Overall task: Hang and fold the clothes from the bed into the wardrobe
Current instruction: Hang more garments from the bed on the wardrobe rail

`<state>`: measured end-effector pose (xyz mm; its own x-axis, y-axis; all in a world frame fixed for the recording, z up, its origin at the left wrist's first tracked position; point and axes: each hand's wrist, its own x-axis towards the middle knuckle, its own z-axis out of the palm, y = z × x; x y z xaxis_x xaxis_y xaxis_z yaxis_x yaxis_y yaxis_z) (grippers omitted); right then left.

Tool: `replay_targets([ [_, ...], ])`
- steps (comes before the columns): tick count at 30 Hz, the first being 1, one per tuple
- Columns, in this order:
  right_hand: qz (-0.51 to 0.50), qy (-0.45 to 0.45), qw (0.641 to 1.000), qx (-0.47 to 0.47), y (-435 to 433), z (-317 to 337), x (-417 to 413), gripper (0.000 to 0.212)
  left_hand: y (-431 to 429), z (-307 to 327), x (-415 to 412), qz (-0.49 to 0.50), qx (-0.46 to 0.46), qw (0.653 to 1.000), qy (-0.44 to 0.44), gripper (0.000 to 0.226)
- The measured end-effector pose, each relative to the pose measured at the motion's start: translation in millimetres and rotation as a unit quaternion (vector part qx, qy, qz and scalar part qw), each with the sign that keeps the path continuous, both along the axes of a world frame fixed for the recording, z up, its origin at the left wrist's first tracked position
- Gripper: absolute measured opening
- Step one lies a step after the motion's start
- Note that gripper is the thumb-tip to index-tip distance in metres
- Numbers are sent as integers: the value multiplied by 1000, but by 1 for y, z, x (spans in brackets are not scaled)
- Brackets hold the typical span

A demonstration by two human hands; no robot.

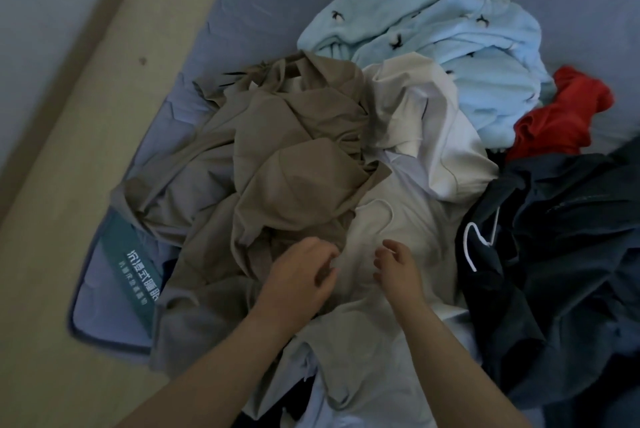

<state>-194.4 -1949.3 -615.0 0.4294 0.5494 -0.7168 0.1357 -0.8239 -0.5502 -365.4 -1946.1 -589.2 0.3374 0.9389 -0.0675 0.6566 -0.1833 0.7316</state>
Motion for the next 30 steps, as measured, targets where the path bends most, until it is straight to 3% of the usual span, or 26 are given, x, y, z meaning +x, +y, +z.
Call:
replay_targets([
  [2, -7, -7, 1000, 8, -3, 0, 3, 32, 2, -14, 9, -71, -62, 993, 65, 44],
  [4, -12, -10, 1000, 15, -6, 0, 6, 30, 8, -24, 16, -77, -96, 977, 172, 56],
  [8, -5, -12, 1000, 20, -12, 0, 8, 31, 20, -36, 17, -22, -117, 946, 302, 26],
  [11, 3, -2, 1000, 18, -15, -1, 8, 33, 24, -37, 1, 41, -133, 965, 220, 9],
  [13, 13, 4, 1000, 17, -14, -2, 5, 34, 23, -30, -16, 99, -135, 973, 161, 16],
  [18, 18, 13, 999, 30, -10, -3, -1, 31, 6, -26, -65, 197, -140, 951, 192, 20],
  [21, 1, 20, 999, 29, -11, -3, 0, 28, -7, -18, -56, 117, -93, 967, 208, 24],
  [25, -13, 19, 999, 39, -18, 0, 6, 25, -18, -8, -13, -46, -37, 991, 121, 14],
  [27, -17, 14, 998, 51, -23, 3, 12, 25, -17, -15, 8, -49, -73, 991, 100, 14],
  [30, -26, -1, 997, 71, -31, 7, 21, 22, -9, -26, 33, 37, -128, 984, 120, 23],
])
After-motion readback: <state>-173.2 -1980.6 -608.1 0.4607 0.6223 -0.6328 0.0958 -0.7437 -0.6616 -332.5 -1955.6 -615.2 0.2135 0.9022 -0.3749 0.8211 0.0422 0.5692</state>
